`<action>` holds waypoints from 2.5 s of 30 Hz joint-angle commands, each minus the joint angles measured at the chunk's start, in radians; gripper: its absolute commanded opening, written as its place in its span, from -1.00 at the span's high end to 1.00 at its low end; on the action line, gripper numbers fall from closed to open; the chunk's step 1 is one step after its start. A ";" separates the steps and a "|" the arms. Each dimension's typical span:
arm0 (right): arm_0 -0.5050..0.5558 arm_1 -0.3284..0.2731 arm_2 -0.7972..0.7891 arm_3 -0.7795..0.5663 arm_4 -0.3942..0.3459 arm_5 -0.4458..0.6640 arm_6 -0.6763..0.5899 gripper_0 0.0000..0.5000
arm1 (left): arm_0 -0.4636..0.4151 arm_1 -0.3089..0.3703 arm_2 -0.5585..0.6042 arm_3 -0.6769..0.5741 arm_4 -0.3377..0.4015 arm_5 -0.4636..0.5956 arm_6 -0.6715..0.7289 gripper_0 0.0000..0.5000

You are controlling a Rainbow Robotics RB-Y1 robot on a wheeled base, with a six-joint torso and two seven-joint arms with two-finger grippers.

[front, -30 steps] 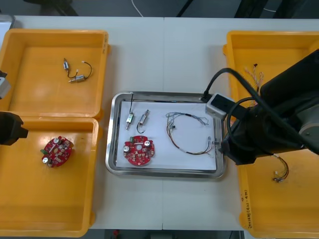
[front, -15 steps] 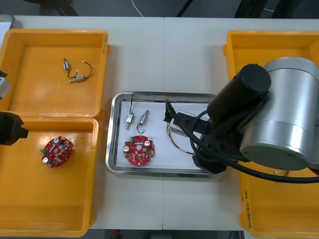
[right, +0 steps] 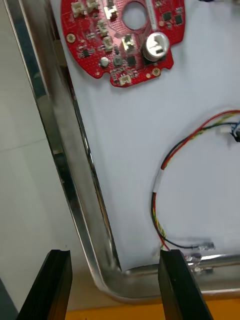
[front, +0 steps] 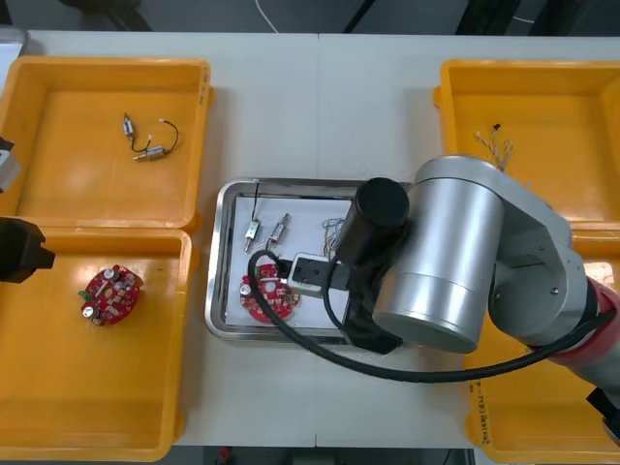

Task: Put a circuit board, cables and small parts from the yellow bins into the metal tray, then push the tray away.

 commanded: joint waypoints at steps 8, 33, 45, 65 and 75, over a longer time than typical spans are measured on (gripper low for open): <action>0.028 0.077 0.054 0.030 0.086 -0.056 0.196 -1.00 | 0.017 0.044 0.026 -0.031 0.007 0.007 0.016 -1.00; 0.131 0.161 0.181 0.178 0.267 -0.210 0.197 -1.00 | 0.017 0.044 0.026 -0.031 0.007 0.007 0.016 -1.00; 0.138 0.163 0.211 0.237 0.286 -0.268 0.183 -1.00 | 0.017 0.044 0.026 -0.031 0.007 0.007 0.016 -1.00; 0.137 0.163 0.211 0.205 0.298 -0.251 0.183 0.39 | 0.017 0.044 0.026 -0.031 0.007 0.007 0.016 -1.00; 0.124 0.150 0.211 0.207 0.304 -0.251 0.191 1.00 | 0.017 0.044 0.026 -0.031 0.007 0.007 0.016 -1.00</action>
